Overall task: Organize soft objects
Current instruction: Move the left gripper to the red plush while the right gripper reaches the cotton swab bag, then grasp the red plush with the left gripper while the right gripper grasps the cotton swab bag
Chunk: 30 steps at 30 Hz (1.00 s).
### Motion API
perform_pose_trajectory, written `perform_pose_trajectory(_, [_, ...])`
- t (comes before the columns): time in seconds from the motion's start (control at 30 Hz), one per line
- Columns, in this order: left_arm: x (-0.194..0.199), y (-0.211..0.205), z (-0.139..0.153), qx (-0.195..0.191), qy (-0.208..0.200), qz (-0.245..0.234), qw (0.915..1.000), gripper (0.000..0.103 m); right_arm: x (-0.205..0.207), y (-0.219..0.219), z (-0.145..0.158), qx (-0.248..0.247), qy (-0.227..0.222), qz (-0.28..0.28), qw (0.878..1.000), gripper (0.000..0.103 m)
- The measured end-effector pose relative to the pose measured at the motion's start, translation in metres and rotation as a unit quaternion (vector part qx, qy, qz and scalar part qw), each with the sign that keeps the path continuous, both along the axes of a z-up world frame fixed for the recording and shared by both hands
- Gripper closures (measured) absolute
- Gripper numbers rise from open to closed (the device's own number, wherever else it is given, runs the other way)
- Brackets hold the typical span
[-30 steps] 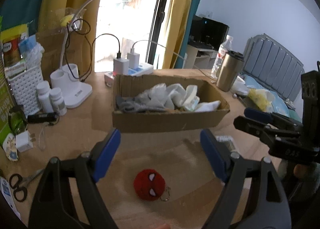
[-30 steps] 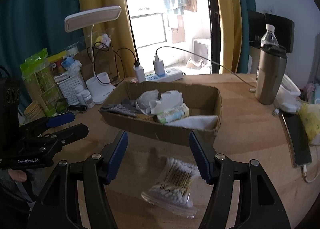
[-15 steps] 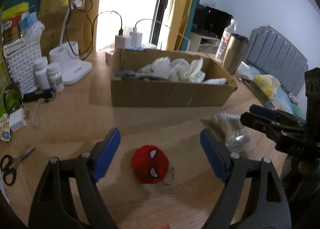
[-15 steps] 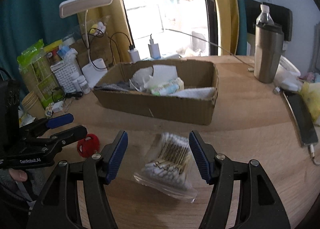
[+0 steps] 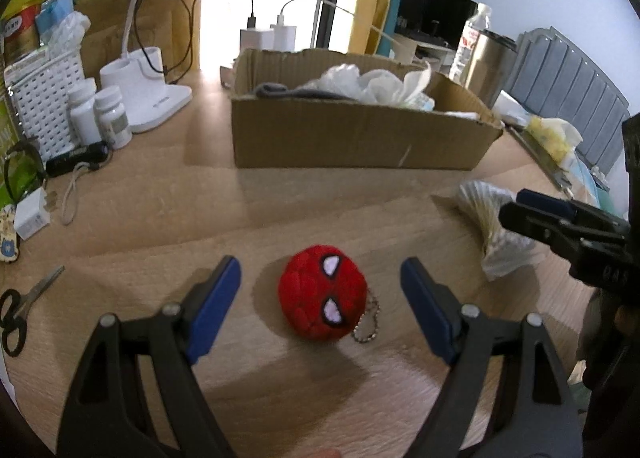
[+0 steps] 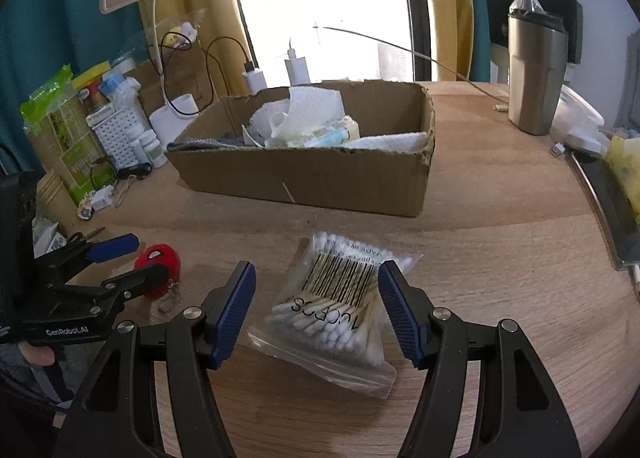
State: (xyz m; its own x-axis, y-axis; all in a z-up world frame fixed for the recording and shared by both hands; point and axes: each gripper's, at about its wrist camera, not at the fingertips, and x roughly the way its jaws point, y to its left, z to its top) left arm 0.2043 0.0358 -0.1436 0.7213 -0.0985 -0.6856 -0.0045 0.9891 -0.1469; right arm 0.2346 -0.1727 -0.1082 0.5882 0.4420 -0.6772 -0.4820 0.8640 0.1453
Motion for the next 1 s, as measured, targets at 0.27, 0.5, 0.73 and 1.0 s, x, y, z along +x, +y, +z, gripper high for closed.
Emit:
perform_pose_trajectory(0.27, [0.003, -0.005, -0.007, 0.004, 0.018, -0.009, 0.9998, 0.020, 0.002, 0.001, -0.005, -0.007, 0.005, 0.000, 1.000, 0.035])
perform_pose_trajectory(0.5, [0.004, -0.006, -0.008, 0.005, 0.024, -0.014, 0.9996, 0.020, 0.002, 0.001, -0.006, -0.014, 0.004, -0.003, 1.000, 0.033])
perform_pose_trajectory(0.73, [0.006, -0.005, -0.008, 0.000, 0.024, -0.016, 0.9996, 0.021, 0.005, -0.005, -0.008, -0.016, 0.006, -0.018, 1.000, 0.016])
perform_pose_trajectory(1.0, [0.007, -0.008, -0.008, 0.004, 0.026, -0.020, 0.9994, 0.038, 0.007, 0.003, -0.018, -0.020, 0.025, -0.008, 0.999, 0.016])
